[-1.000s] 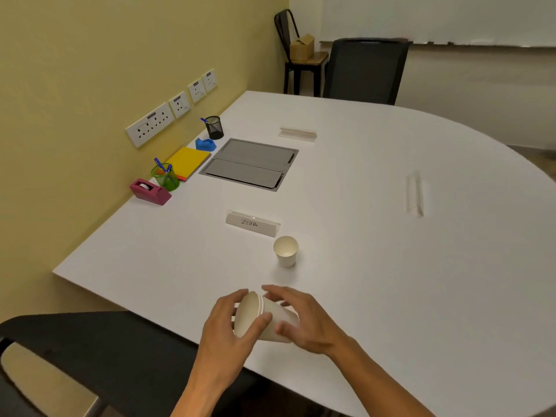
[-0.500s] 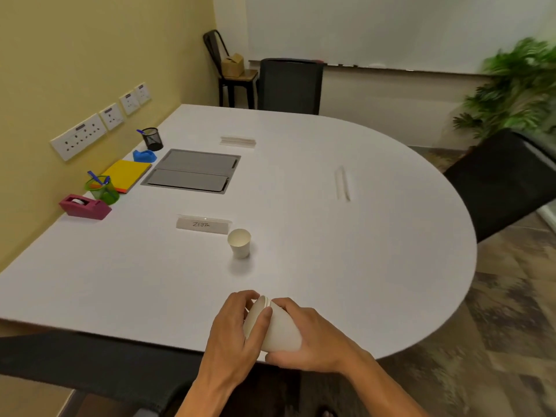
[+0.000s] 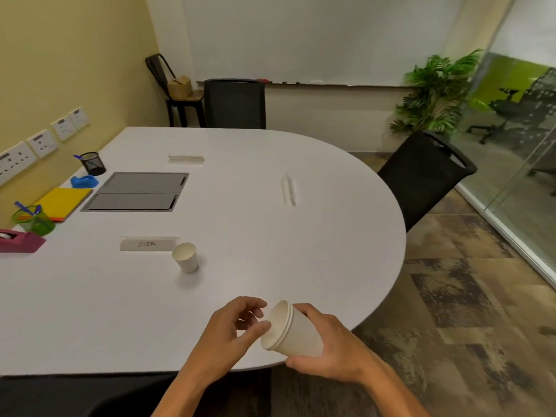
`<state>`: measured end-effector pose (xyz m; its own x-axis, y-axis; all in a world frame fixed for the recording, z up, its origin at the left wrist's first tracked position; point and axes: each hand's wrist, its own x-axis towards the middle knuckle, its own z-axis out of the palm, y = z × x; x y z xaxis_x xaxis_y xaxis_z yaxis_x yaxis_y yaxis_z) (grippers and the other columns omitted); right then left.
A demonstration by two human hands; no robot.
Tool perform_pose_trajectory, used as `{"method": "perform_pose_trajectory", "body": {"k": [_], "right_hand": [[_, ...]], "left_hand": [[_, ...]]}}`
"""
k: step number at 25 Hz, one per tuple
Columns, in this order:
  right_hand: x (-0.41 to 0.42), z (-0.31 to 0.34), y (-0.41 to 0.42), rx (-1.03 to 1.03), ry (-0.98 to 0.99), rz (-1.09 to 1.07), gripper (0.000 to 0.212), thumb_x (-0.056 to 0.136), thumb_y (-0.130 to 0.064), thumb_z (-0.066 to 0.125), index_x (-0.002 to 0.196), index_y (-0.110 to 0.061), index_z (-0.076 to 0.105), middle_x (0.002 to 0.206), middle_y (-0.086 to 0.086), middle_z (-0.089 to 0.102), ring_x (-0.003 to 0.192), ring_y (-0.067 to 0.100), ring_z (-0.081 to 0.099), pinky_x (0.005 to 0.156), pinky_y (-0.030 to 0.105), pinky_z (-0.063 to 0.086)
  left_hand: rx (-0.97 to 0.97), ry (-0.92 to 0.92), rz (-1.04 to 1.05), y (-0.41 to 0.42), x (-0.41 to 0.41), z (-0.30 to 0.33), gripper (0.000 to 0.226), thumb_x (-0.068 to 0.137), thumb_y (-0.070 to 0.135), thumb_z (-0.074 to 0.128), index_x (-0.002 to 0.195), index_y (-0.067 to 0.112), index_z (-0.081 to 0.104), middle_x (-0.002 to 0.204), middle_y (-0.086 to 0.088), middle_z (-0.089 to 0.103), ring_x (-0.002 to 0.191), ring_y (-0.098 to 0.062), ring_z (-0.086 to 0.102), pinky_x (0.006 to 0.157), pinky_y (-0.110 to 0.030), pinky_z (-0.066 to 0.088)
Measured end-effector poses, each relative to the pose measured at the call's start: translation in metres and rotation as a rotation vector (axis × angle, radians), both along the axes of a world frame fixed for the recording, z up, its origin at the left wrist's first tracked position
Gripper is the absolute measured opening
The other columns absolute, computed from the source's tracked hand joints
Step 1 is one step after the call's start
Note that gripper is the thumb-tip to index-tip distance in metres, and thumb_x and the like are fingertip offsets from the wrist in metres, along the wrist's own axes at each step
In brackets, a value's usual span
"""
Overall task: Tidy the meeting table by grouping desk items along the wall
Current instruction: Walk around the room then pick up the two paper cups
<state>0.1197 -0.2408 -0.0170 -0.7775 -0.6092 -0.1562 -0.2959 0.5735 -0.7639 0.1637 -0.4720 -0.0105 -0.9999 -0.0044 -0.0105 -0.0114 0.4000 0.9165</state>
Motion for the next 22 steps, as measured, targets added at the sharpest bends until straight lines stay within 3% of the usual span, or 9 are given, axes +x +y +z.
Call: {"method": "perform_pose_trajectory", "body": {"k": [4,10,15,20,22], "right_hand": [[0.010,0.001,0.059,-0.014,-0.005,-0.004,0.078,0.070,-0.059,0.080,0.134,-0.048,0.036,0.118,-0.025,0.054,0.106,0.002,0.058,0.086,0.032,0.056],[0.029,-0.010,0.189,-0.073,0.015,-0.144,0.081,0.069,-0.058,0.081,0.136,-0.047,0.037,0.115,-0.020,0.056,0.099,0.003,0.060,0.079,0.029,0.056],[0.044,-0.017,0.310,-0.213,0.044,-0.427,0.078,0.070,-0.057,0.082,0.133,-0.049,0.036,0.111,-0.016,0.058,0.098,0.005,0.058,0.073,0.028,0.055],[0.046,-0.009,0.379,-0.453,0.056,-0.634,0.070,0.069,-0.054,0.082,0.125,-0.058,0.041,0.113,-0.021,0.060,0.102,0.006,0.061,0.077,0.026,0.056],[0.039,-0.006,0.393,-0.528,0.051,-0.665,0.068,0.070,-0.051,0.081,0.125,-0.055,0.044,0.114,-0.019,0.062,0.103,0.009,0.063,0.079,0.030,0.058]], "left_hand": [[-0.049,-0.080,-0.002,0.070,-0.010,-0.002,0.004,0.085,0.024,0.074,0.086,0.026,0.071,0.080,0.007,0.070,0.075,-0.012,0.066,0.070,-0.025,0.054],[0.009,-0.067,-0.033,0.164,-0.029,0.016,0.013,0.086,0.028,0.068,0.078,0.017,0.068,0.077,-0.001,0.070,0.074,-0.017,0.066,0.070,-0.030,0.049],[0.300,-0.029,-0.036,0.261,-0.054,0.035,0.021,0.079,0.025,0.056,0.060,0.020,0.052,0.065,-0.001,0.051,0.069,-0.015,0.047,0.063,-0.028,0.034],[0.332,0.033,0.010,0.370,-0.080,0.014,0.031,0.083,0.028,0.047,0.053,0.024,0.038,0.064,0.000,0.041,0.069,-0.017,0.039,0.063,-0.034,0.026],[0.349,0.009,0.004,0.413,-0.095,0.007,0.033,0.084,0.030,0.045,0.057,0.017,0.032,0.064,-0.001,0.036,0.066,-0.016,0.036,0.063,-0.036,0.026]]}}
